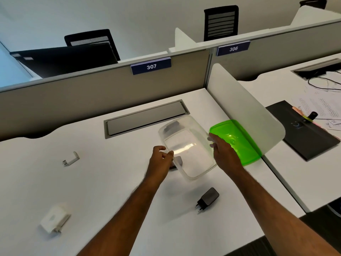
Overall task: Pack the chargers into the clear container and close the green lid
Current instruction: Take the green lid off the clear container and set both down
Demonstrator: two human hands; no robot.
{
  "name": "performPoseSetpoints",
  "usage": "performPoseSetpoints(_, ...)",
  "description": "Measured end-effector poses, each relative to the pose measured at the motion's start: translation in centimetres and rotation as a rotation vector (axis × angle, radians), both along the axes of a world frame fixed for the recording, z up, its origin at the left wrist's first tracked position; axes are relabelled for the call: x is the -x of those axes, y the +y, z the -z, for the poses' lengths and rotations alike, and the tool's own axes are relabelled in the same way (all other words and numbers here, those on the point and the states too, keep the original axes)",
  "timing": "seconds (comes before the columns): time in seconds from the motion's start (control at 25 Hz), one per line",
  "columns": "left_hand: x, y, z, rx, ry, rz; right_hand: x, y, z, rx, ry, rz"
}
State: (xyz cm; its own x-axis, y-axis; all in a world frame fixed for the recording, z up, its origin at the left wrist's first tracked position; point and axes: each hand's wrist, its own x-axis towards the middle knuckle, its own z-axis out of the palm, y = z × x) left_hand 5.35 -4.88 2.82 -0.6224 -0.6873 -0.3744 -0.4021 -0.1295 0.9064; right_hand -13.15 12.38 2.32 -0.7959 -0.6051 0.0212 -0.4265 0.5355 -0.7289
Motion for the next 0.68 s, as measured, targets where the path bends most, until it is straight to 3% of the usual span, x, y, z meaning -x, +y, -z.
performPoseSetpoints(0.68, -20.7, -9.6, 0.3, 0.125, -0.137, -0.27, -12.8, -8.5, -1.2, -0.071, 0.061, -0.455)
